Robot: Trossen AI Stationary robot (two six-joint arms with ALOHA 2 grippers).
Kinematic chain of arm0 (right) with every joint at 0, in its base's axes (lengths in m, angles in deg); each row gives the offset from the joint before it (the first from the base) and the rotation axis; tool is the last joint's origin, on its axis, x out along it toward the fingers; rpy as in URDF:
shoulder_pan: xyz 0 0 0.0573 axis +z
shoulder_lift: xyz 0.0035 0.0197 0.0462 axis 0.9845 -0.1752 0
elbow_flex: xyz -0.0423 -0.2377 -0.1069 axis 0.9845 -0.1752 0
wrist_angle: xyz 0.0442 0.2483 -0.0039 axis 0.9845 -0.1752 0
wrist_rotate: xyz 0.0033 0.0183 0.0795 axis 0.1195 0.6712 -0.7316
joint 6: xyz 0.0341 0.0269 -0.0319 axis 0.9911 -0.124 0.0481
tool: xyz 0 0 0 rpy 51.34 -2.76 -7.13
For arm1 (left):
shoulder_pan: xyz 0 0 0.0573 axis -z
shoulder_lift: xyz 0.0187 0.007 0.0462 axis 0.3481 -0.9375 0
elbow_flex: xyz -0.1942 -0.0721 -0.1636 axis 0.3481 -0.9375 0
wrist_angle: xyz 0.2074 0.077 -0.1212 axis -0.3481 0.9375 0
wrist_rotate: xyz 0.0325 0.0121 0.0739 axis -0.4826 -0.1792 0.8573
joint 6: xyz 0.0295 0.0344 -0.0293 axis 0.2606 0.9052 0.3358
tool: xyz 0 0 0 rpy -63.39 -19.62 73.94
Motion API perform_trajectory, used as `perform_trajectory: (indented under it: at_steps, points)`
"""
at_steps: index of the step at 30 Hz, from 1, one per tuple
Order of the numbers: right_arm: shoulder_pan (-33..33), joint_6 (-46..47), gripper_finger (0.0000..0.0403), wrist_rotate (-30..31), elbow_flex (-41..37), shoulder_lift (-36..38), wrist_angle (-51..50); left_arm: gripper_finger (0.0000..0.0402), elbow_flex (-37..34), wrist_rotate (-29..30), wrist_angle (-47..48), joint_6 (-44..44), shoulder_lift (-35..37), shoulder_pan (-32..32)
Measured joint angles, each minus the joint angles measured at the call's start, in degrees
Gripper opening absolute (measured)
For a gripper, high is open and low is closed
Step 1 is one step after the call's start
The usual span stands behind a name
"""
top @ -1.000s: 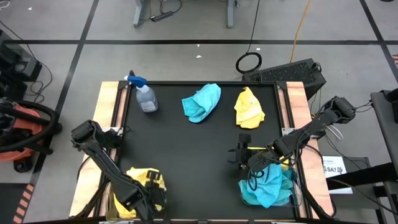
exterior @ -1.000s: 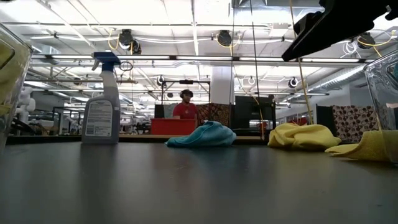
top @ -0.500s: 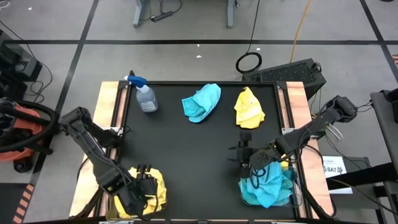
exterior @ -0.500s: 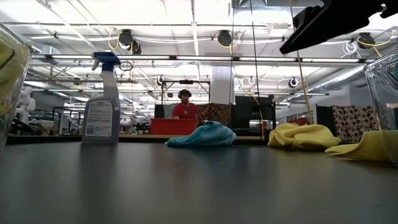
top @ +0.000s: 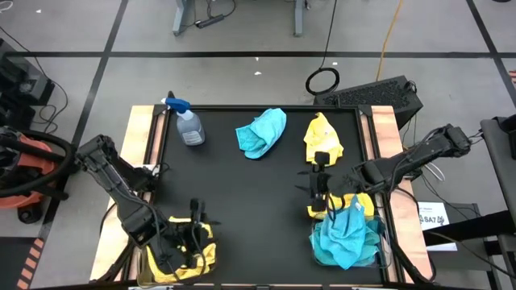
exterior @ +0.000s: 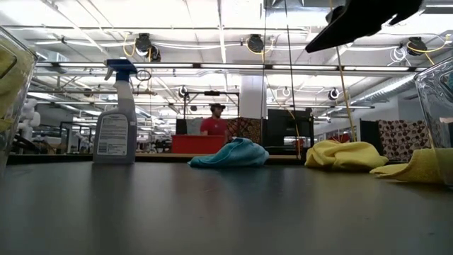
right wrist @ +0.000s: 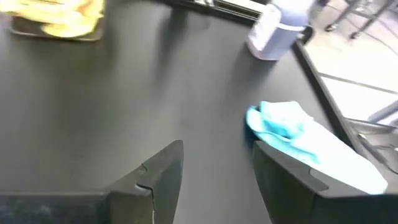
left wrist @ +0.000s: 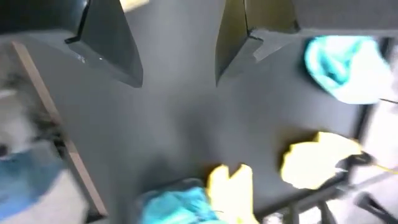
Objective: Sort microfiber towel by color & place in baskets
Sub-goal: Put the yellow towel into the left transparent bin
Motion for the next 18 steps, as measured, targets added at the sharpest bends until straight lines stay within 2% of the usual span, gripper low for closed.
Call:
perform_trajectory:
  at_steps: [4, 9, 18]
  points:
    - [-4.55, -2.45, 0.0187, -0.57, 0.00, 0.99, -1.19, 0.0208, -0.19, 3.14, -0.99, 2.85, 0.00, -2.80]
    - [-12.10, -4.49, 0.0187, -7.60, 0.00, 0.96, -1.17, 0.0208, -4.19, 3.12, -7.29, 9.29, 0.00, -7.57]
    - [-25.67, -3.20, 0.0187, -13.42, 0.00, 0.59, -8.02, 0.0208, -11.84, -2.78, -18.34, 16.68, -0.01, -19.23]
